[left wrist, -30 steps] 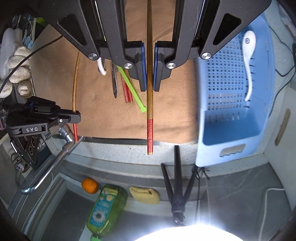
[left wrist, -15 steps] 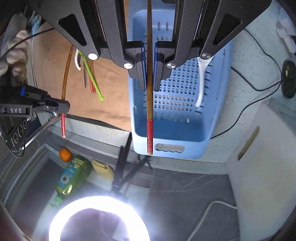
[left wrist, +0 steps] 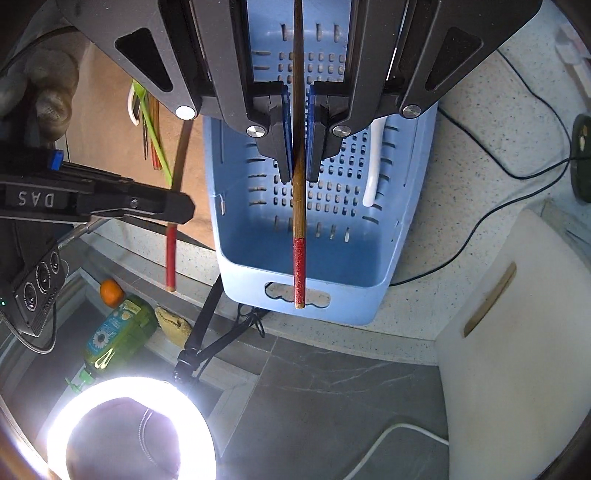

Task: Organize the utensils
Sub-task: 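Carry the chopsticks into the blue basket and open the right tool, then move the right tool back over the remaining utensils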

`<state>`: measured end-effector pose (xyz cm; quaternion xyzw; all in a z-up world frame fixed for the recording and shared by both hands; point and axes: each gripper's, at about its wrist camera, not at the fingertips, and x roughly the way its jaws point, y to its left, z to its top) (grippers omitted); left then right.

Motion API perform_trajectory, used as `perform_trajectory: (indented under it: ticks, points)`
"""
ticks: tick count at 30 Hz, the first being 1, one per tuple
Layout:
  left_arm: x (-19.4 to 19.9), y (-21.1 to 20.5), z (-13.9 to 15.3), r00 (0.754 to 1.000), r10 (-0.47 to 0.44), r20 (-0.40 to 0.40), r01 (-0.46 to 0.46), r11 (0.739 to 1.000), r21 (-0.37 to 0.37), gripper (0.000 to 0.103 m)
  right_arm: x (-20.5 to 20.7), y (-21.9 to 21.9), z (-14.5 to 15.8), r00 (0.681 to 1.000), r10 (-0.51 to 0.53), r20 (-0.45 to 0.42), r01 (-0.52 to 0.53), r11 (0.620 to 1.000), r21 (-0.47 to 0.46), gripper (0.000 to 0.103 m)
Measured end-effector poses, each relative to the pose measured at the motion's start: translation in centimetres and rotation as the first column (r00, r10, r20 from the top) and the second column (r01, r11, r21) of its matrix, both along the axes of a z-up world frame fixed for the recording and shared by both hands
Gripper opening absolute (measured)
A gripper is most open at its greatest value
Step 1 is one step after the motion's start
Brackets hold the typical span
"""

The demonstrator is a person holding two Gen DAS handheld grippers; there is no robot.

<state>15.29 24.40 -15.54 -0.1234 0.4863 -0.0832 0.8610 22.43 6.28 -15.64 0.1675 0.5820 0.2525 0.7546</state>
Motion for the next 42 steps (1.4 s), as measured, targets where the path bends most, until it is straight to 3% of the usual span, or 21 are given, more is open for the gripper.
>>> perform_trajectory:
  ticks: [5,7,13,17,28,35,42]
  points:
    - [0.4,0.5,-0.4,1.000,0.003,-0.009,-0.003,1.000,-0.001,0.007,0.3,0.9,-0.7,1.000,0.023,0.001,-0.023,0.999,-0.035,0.009]
    - [0.4,0.6,-0.4,1.000,0.009,-0.011,-0.009,1.000,0.004,0.017,0.4,1.0,-0.8,1.000,0.027,0.006,-0.027,0.999,-0.046,0.010]
    - [-0.1,0.9,0.1,1.000,0.022,0.008,-0.022,1.000,0.023,0.017,0.3,0.3,-0.5,0.999,0.034,0.021,-0.032,0.998,-0.060,0.021]
    - [-0.7,0.6,0.8,0.999,0.029,0.026,-0.030,0.999,0.035,0.017,-0.2,-0.5,0.3,0.998,0.043,0.037,-0.041,0.998,-0.055,0.023]
    - [-4.5,-1.8,4.2,0.994,0.053,0.098,-0.064,0.992,0.109,0.017,-2.6,-4.2,4.7,0.990,0.048,0.134,-0.048,0.999,-0.003,0.029]
    - [-8.3,-3.7,7.0,0.984,0.085,0.157,-0.107,0.985,0.134,0.017,-4.9,-6.7,8.8,0.960,0.113,0.255,-0.119,0.993,0.009,0.030]
    - [-12.1,-7.1,7.8,0.980,0.077,0.181,-0.105,0.983,0.153,0.017,-7.0,-9.4,10.9,0.911,0.219,0.350,-0.190,0.975,-0.113,0.058]
